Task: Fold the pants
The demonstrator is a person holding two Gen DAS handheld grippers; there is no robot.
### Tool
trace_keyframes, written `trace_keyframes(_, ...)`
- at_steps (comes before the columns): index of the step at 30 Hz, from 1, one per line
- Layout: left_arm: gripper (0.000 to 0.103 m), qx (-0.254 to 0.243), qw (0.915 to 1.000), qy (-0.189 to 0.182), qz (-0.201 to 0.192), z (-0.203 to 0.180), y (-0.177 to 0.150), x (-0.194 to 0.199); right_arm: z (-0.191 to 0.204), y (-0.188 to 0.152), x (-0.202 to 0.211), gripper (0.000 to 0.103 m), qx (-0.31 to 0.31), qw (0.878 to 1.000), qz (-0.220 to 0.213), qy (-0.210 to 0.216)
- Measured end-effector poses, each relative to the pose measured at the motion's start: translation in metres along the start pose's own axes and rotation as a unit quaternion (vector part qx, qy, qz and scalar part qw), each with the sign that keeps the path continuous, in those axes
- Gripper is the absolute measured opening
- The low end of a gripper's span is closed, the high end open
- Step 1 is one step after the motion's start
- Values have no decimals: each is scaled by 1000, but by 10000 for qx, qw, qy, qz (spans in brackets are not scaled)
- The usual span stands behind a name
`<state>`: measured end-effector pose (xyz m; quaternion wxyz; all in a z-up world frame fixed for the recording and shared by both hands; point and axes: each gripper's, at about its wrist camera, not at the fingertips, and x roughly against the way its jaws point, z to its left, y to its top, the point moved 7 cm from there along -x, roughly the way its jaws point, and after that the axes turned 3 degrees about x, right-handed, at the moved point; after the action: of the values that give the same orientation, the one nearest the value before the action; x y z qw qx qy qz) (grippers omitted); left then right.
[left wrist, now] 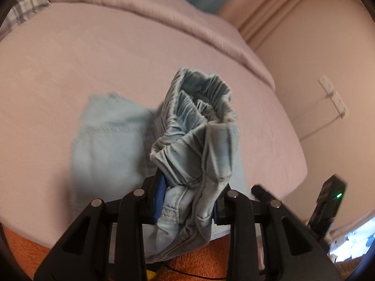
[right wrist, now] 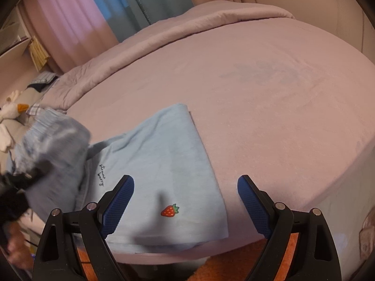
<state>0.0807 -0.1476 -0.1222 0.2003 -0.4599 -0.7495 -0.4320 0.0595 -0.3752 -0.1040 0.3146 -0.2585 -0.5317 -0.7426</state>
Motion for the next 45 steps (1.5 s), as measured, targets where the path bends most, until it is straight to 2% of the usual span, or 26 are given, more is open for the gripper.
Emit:
trace_keyframes(4, 33, 133, 9988, -96, 471, 9, -8, -26, -2, -2, 1, 89, -49, 10000, 2, 5)
trace_keyframes(6, 36, 115, 9987, -155, 474, 12, -7, -26, -3, -2, 1, 90, -68, 10000, 18, 17)
trace_keyframes(7, 39, 83, 9988, -196, 451, 10, -7, -21, -4, -3, 1, 90, -62, 10000, 34, 25)
trace_keyframes(9, 61, 54, 9979, -375, 522, 8, -5, -9, -4, -4, 2, 90, -13, 10000, 54, 37)
trace_keyframes(12, 68, 332, 9956, -695, 540, 5, -12, 16, -3, -2, 4, 89, 29, 10000, 34, 84)
trace_keyframes(14, 71, 484, 9947, -773, 475, 13, -12, 33, -1, 2, 6, 89, 28, 9999, -10, 165)
trace_keyframes(16, 71, 553, 9965, -569, 266, 26, -11, 49, 2, 6, 6, 90, 62, 9997, -11, 237)
trace_keyframes(18, 72, 622, 9980, -59, -49, 48, -8, 63, 9, 10, 6, 90, 156, 9994, -6, 311)
trace_keyframes(20, 72, 728, 9960, 441, -284, 72, -6, 73, 18, 14, 3, 91, 267, 9987, 18, 434)
trace_keyframes(23, 72, 872, 9906, 948, -458, 99, -8, 82, 40, 16, -6, 93, 472, 9961, 127, 732)
trace_keyframes(27, 71, 1017, 9861, 1216, -505, 123, -10, 89, 68, 9, -37, 93, 571, 9910, 560, 1073)
trace_keyframes(30, 70, 1018, 9836, 1381, -554, 132, -7, 92, 80, -2, -59, 93, 662, 9892, 899, 947)
trace_keyframes(33, 70, 996, 9837, 1391, -548, 134, -5, 93, 86, -6, -68, 93, 812, 9903, 854, 731)
trace_keyframes(34, 70, 1003, 9839, 1378, -533, 134, -4, 92, 88, -6, -67, 89, 830, 9908, 781, 736)
trace_keyframes(36, 70, 986, 9851, 1314, -515, 132, 0, 92, 92, -3, -70, 64, 840, 9902, 711, 856)
trace_keyframes(37, 70, 951, 9861, 1273, -490, 131, 3, 90, 94, -3, -70, 57, 839, 9894, 714, 944)
trace_keyframes(38, 67, 884, 9874, 1220, -492, 127, 6, 87, 97, -3, -69, 44, 923, 9881, 708, 1009)
trace_keyframes(40, 60, 708, 9891, 1159, -576, 115, 14, 90, 100, 0, -56, 38, 967, 9877, 483, 1129)
trace_keyframes(45, 54, 358, 9930, 935, -620, 92, 33, 75, 91, 25, -12, 36, 914, 9885, -31, 1203)
